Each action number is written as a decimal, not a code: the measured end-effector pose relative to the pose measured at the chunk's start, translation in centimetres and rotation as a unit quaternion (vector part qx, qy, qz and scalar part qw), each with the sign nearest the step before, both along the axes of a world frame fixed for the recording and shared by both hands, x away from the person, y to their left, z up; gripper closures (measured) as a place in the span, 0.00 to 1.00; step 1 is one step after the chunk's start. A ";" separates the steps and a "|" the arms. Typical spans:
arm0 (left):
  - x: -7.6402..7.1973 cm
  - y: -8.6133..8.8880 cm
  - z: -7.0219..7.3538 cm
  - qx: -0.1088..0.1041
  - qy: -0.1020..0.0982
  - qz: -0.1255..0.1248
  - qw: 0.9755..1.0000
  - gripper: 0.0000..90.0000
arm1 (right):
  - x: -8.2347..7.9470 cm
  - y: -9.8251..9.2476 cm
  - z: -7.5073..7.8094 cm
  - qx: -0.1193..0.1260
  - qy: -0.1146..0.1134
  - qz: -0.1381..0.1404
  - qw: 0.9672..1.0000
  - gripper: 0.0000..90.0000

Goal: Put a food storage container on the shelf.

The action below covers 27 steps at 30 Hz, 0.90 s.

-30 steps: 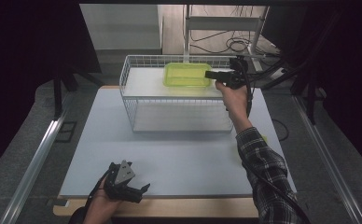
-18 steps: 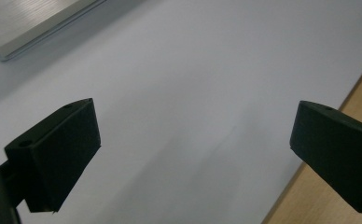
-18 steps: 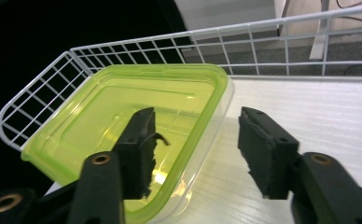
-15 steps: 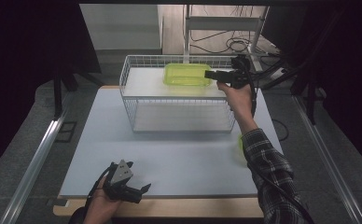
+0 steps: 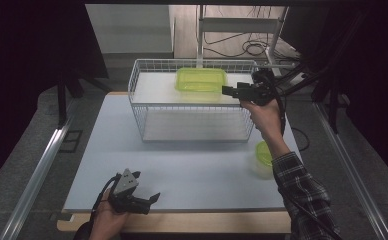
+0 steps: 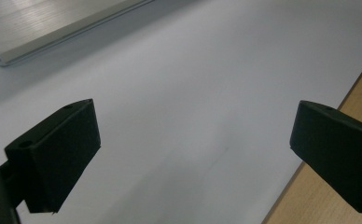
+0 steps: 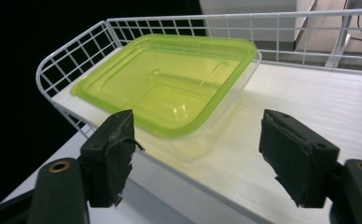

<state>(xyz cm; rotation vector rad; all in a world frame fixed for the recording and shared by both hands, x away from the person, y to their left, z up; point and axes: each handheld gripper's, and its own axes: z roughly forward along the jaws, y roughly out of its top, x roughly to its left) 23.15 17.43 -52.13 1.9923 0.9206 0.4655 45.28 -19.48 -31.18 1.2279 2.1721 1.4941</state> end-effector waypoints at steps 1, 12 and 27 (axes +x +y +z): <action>0.0 0.0 0.0 0.000 -0.002 0.001 1.000 0.02 | -0.3 -0.1 0.0 -0.002 -0.004 0.004 1.000 0.28; -0.3 -0.3 0.1 0.012 -0.026 -0.006 1.000 0.02 | -3.3 -0.5 -1.2 -0.037 -0.042 0.041 0.998 0.18; -0.5 -0.6 0.3 0.028 -0.040 -0.007 0.999 0.02 | -6.9 -2.4 -4.3 -0.068 -0.058 0.073 0.993 0.11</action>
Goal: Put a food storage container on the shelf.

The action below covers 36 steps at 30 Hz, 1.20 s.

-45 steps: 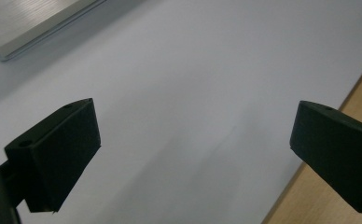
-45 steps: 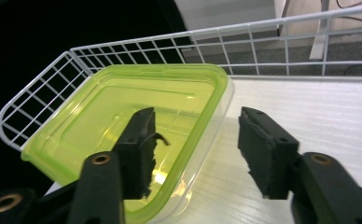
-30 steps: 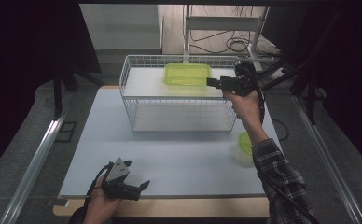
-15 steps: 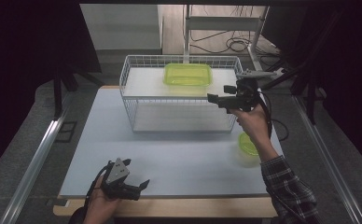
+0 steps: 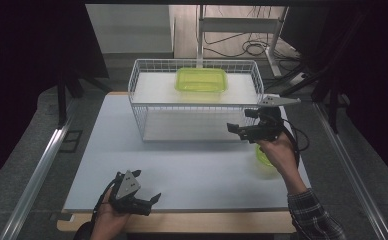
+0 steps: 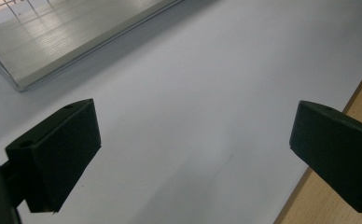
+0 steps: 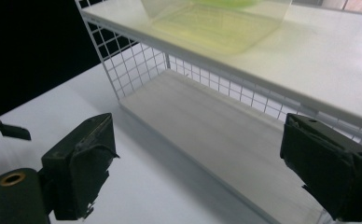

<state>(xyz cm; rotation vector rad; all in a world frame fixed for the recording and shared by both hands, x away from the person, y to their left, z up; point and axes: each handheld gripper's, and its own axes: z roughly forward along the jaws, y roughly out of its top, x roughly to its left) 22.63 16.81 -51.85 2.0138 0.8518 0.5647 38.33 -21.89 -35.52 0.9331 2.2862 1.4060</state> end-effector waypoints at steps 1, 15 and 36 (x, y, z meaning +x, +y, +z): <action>0.0 0.0 0.0 0.000 0.000 0.000 1.000 0.02 | -0.2 -0.2 -0.2 0.001 -0.002 -0.001 1.000 0.11; 0.0 -0.2 -0.1 0.012 0.011 0.004 1.000 0.02 | -2.9 -2.5 -3.3 0.011 -0.008 -0.008 1.000 0.09; 0.1 -0.3 0.0 0.017 0.028 0.010 0.999 0.02 | -7.5 -3.9 -8.2 -0.019 0.012 -0.016 1.000 0.02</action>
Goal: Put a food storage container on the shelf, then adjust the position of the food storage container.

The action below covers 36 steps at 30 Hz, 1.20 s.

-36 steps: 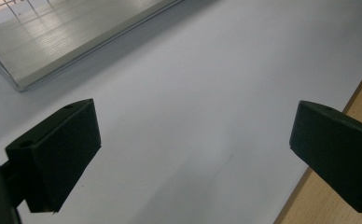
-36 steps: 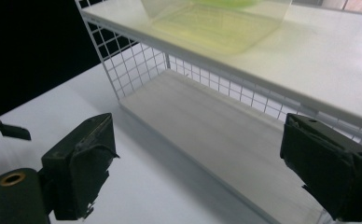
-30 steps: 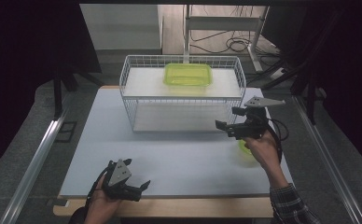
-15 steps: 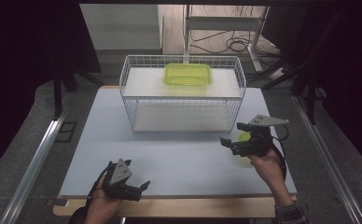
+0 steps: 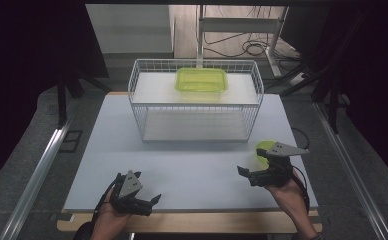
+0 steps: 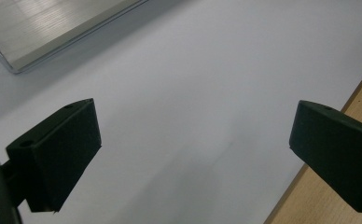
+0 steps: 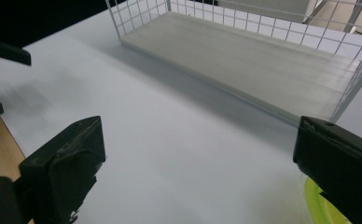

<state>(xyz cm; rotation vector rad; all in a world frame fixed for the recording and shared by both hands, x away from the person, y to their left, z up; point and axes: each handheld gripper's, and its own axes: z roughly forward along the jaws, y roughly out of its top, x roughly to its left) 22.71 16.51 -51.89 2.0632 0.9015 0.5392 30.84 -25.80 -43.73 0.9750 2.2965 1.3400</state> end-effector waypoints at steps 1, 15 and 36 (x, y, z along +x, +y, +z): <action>0.0 0.0 0.0 0.001 0.000 0.000 1.000 0.02 | -0.2 0.0 -0.3 -0.003 -0.001 -0.001 1.000 0.02; 0.1 -0.2 -0.2 0.009 0.000 -0.004 1.000 0.02 | -1.5 0.4 -4.2 -0.060 0.030 0.016 0.998 0.05; 0.1 -0.3 -0.2 0.016 0.002 -0.007 1.000 0.02 | 0.1 -3.4 -2.2 -0.040 0.002 -0.065 0.997 0.26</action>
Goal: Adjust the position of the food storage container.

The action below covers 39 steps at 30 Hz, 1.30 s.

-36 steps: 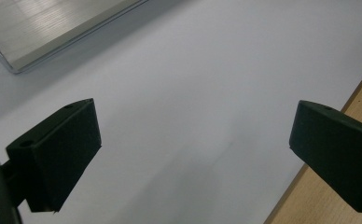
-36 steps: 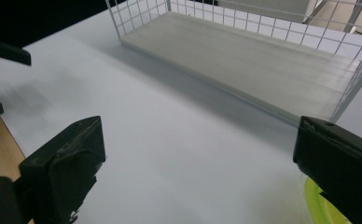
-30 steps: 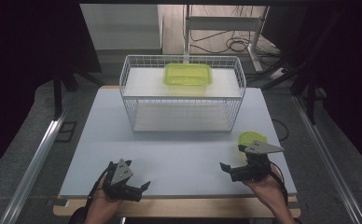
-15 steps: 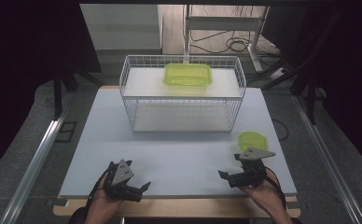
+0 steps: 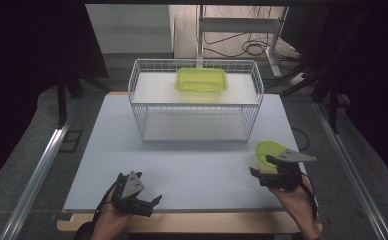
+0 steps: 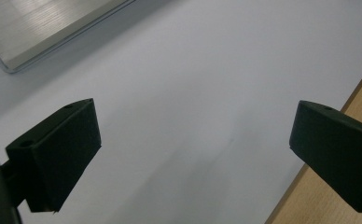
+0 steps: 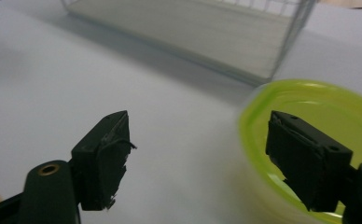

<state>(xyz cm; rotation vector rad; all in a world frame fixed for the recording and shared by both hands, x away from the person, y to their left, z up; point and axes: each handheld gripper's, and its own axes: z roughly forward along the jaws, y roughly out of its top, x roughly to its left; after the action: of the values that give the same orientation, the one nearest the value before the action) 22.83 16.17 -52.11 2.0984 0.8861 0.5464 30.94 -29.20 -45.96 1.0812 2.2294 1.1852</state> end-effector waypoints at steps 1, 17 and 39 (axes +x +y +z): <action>0.0 0.0 0.0 0.000 0.000 0.000 1.000 0.02 | 0.2 -0.4 0.2 0.003 -0.002 -0.008 1.000 0.27; 0.2 -0.2 0.0 0.002 0.001 0.000 1.000 0.02 | 4.0 -5.2 0.9 -0.023 -0.003 -0.096 0.995 0.83; 0.4 -0.4 -0.1 0.009 0.003 -0.006 1.000 0.02 | 7.1 -8.1 -1.2 -0.059 0.017 -0.165 0.984 0.98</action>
<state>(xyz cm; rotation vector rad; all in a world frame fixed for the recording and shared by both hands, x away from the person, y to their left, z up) 23.20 15.72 -52.17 2.1212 0.8747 0.5445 38.05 -37.26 -47.11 1.3650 2.0142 0.8907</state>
